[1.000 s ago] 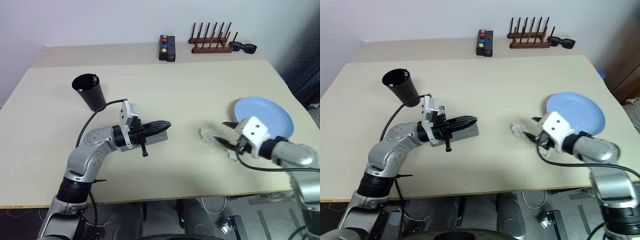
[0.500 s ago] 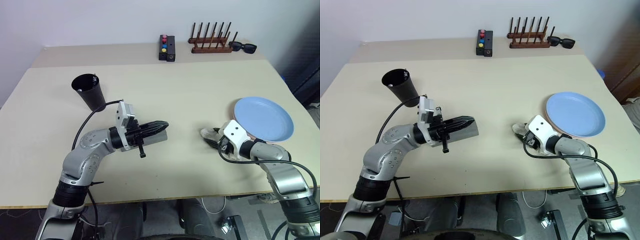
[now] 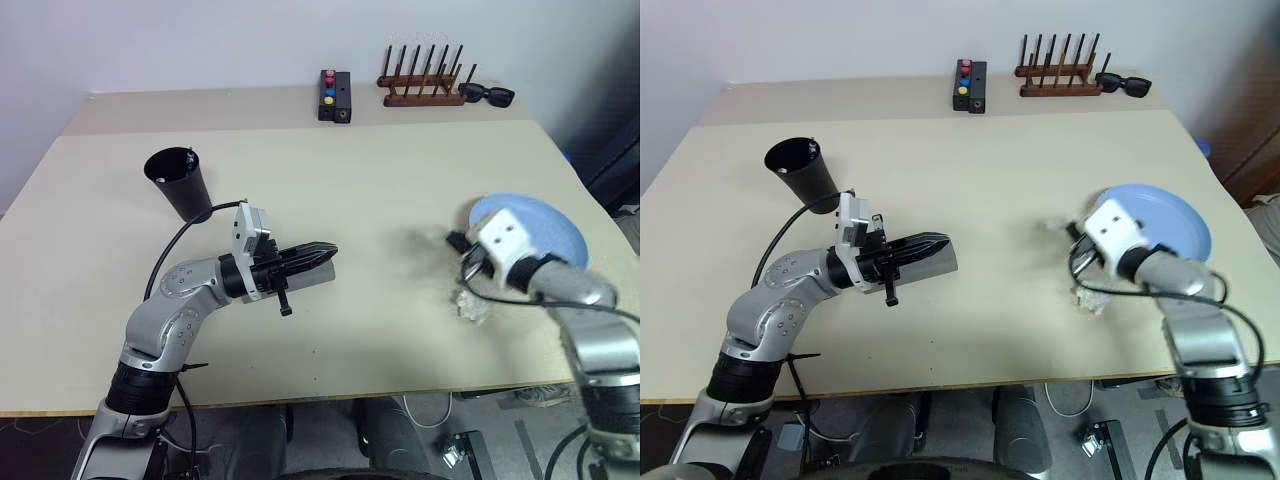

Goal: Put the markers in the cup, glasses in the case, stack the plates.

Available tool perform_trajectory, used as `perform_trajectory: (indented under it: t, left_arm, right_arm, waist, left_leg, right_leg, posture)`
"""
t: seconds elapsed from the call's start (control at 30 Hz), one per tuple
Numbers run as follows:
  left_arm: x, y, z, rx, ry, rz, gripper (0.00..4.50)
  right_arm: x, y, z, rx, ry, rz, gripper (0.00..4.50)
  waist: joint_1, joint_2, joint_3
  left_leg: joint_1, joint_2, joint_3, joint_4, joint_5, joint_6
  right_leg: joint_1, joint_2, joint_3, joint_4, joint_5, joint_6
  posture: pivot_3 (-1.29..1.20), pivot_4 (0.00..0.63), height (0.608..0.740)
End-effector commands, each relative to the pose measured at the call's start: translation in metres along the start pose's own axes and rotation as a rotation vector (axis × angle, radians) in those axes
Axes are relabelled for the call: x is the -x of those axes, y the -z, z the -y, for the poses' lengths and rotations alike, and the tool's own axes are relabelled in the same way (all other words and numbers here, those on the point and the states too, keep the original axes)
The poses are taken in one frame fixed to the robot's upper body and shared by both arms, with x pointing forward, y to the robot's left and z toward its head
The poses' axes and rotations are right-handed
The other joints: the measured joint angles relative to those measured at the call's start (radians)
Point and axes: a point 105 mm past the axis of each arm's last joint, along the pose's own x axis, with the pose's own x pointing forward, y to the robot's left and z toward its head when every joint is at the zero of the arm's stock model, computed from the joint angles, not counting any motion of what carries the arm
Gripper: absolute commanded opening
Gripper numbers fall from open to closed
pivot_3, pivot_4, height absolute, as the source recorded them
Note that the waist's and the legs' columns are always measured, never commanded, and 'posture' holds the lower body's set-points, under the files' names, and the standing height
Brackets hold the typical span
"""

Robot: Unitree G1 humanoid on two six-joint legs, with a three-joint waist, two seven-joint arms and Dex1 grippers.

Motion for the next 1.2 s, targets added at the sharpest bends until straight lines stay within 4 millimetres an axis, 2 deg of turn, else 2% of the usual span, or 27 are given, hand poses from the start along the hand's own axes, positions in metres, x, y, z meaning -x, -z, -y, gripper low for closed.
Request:
perform_trajectory:
  t: [0.03,0.1,0.2,0.3,0.47,0.53,0.67,0.73,0.77,0.83,0.93,1.07,1.2]
  left_arm:
    - [-0.002,-0.006,0.002,-0.031,0.016,0.025,0.05]
    - [-0.004,-0.006,0.001,-0.033,0.017,0.026,0.05]
    - [-0.004,-0.006,0.001,-0.035,0.018,0.028,0.05]
    - [-0.003,-0.005,0.0,-0.037,0.013,0.027,0.05]
    - [-0.003,-0.005,0.001,-0.036,0.01,0.026,0.05]
    - [-0.003,-0.005,0.002,-0.036,0.009,0.026,0.05]
    - [-0.004,-0.005,0.002,-0.034,0.008,0.025,0.05]
    - [-0.004,-0.005,0.002,-0.033,0.009,0.025,0.05]
    - [-0.005,-0.006,0.002,-0.032,0.01,0.026,0.05]
    - [-0.006,-0.006,0.003,-0.03,0.014,0.028,0.05]
    - [-0.007,-0.007,0.003,-0.028,0.018,0.028,0.05]
    - [-0.008,-0.007,0.004,-0.025,0.022,0.028,0.05]
    - [-0.008,-0.009,0.004,-0.026,0.023,0.027,0.05]
  right_arm:
    - [0.018,0.025,0.046,0.049,0.182,-0.132,0.03]
    - [0.023,0.042,0.055,0.067,0.214,-0.204,0.03]
    - [0.026,0.056,0.058,0.056,0.226,-0.247,0.03]
    - [0.026,0.061,0.056,0.04,0.219,-0.255,0.98]
    - [0.03,0.055,0.063,0.055,0.252,-0.215,3.46]
    - [0.032,0.052,0.065,0.051,0.256,-0.192,3.46]
    - [0.042,0.031,0.052,-0.067,0.155,-0.021,3.46]
    - [0.048,0.024,0.037,-0.158,0.055,0.028,3.46]
    - [0.052,0.022,0.02,-0.191,-0.036,0.037,3.46]
    - [0.06,0.025,-0.009,-0.237,-0.176,0.018,3.46]
    - [0.066,0.033,-0.036,-0.281,-0.27,-0.038,3.46]
    - [0.067,0.049,-0.056,-0.284,-0.306,-0.11,3.46]
    - [0.063,0.063,-0.057,-0.289,-0.275,-0.153,3.46]
  waist:
    - [0.004,0.0,0.0]
    - [0.003,0.0,0.0]
    - [-0.003,0.0,0.0]
    - [-0.009,0.001,0.0]
    - [-0.003,0.001,0.0]
    - [-0.002,0.001,0.0]
    - [0.0,0.001,0.0]
    - [-0.001,0.001,0.0]
    - [-0.001,0.001,0.0]
    - [0.0,0.001,0.0]
    - [0.0,0.001,0.0]
    - [-0.002,0.001,0.0]
    - [0.0,0.001,0.0]
  left_leg:
    - [0.0,0.0,0.0,0.0,0.0,0.0]
    - [0.0,0.0,0.0,0.0,0.0,0.0]
    - [0.0,0.0,0.0,0.0,0.0,0.0]
    - [0.001,0.0,0.001,-0.001,0.0,0.0]
    - [0.0,0.0,0.001,0.0,0.0,0.0]
    - [0.0,0.0,0.001,0.0,0.0,0.0]
    - [0.0,0.0,0.0,0.0,0.0,0.0]
    - [0.0,0.0,0.0,0.0,0.0,0.0]
    - [0.0,0.0,0.0,0.0,0.0,0.0]
    - [0.0,0.0,0.0,0.0,0.0,0.001]
    - [0.0,0.0,0.0,0.0,0.0,0.001]
    - [0.001,0.0,0.0,0.002,0.0,0.001]
    - [0.0,0.0,0.001,0.001,-0.001,0.001]
  right_leg:
    - [0.0,0.0,0.0,0.0,0.0,0.0]
    - [0.0,0.0,0.0,-0.001,0.0,0.0]
    - [0.0,0.0,0.0,-0.001,0.0,0.0]
    - [0.0,0.0,0.0,0.0,0.0,0.0]
    - [0.0,0.0,0.0,0.0,0.0,0.0]
    - [0.0,0.0,0.0,0.0,0.0,0.0]
    - [0.0,0.0,0.0,0.0,0.0,0.0]
    - [0.0,0.0,0.0,-0.001,0.0,0.0]
    - [0.0,0.0,0.0,0.0,0.0,0.0]
    - [0.0,0.0,0.0,0.0,0.0,0.0]
    - [0.001,0.0,0.0,0.0,-0.001,0.002]
    - [0.001,0.0,0.0,0.0,-0.002,0.003]
    - [0.001,0.0,0.0,-0.001,-0.002,0.003]
  posture:
    - [0.0,0.15,0.739]
    - [0.0,0.15,0.739]
    - [0.0,0.15,0.739]
    - [0.0,0.15,0.739]
    - [0.0,0.15,0.739]
    - [0.0,0.15,0.739]
    - [0.0,0.15,0.739]
    - [0.0,0.15,0.739]
    - [0.0,0.15,0.739]
    - [0.0,0.15,0.739]
    - [0.0,0.15,0.739]
    - [0.0,0.15,0.739]
    - [0.0,0.15,0.739]
